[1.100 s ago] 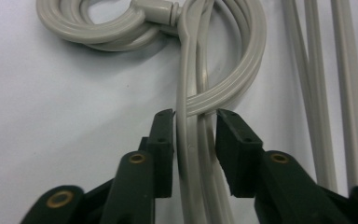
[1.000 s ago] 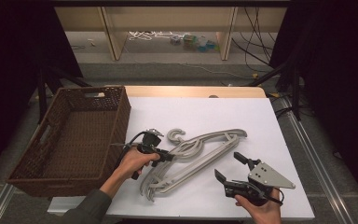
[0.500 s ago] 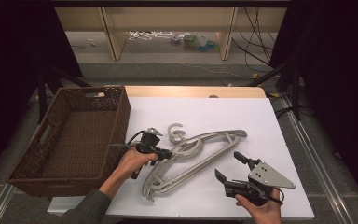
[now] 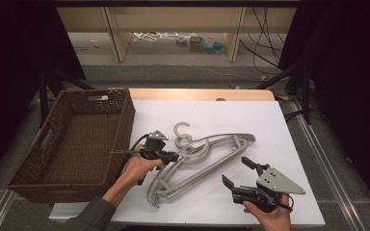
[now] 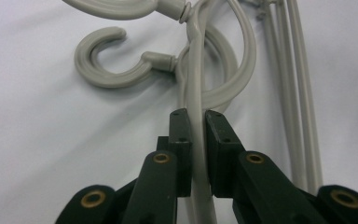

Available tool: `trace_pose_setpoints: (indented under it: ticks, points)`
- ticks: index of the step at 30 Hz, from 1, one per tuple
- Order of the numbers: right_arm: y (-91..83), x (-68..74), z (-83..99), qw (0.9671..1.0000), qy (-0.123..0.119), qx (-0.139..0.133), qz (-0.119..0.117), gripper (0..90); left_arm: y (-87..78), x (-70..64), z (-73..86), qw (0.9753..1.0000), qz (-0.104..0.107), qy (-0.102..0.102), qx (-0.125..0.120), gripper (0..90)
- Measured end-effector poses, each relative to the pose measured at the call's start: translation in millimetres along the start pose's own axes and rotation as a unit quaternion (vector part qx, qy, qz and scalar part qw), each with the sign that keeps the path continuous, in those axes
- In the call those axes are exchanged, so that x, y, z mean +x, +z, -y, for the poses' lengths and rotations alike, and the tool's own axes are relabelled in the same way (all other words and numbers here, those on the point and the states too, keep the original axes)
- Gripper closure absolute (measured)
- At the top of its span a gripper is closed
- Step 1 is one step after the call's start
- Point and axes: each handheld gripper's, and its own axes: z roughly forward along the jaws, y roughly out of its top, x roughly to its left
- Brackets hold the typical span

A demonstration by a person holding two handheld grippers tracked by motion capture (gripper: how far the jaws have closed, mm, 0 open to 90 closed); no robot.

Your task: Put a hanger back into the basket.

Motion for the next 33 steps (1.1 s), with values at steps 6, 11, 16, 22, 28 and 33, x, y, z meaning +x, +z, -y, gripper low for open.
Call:
trace_pose_setpoints:
  ticks: [6,11,16,22,28,33]
  points:
    - [-0.8,0.4,0.1,1.0,0.003,0.004,-0.002,17.3,-13.4,-6.4,-8.2,0.9997,-0.006,0.015,-0.02,81.8]
    - [-0.7,0.7,0.3,1.0,0.0,0.003,-0.003,17.3,-23.8,-9.2,-13.2,0.9991,-0.011,0.01,-0.039,81.8]
    - [-0.6,0.4,0.7,1.0,-0.001,0.004,-0.005,17.2,-38.4,-7.6,-18.1,0.9985,-0.015,0.012,-0.051,81.8]
    - [-0.8,0.3,0.7,1.0,0.001,0.007,-0.004,16.8,-56.4,-8.1,-26.0,0.9967,-0.016,0.008,-0.079,81.8]
    - [0.1,0.0,2.0,1.0,0.008,0.003,-0.005,16.7,-76.3,-6.0,-32.4,0.9947,-0.019,0.003,-0.101,81.8]
    - [-0.2,-0.1,1.6,1.0,0.007,0.001,-0.003,16.7,-93.5,-9.8,-39.9,0.993,-0.015,0.016,-0.116,81.8]
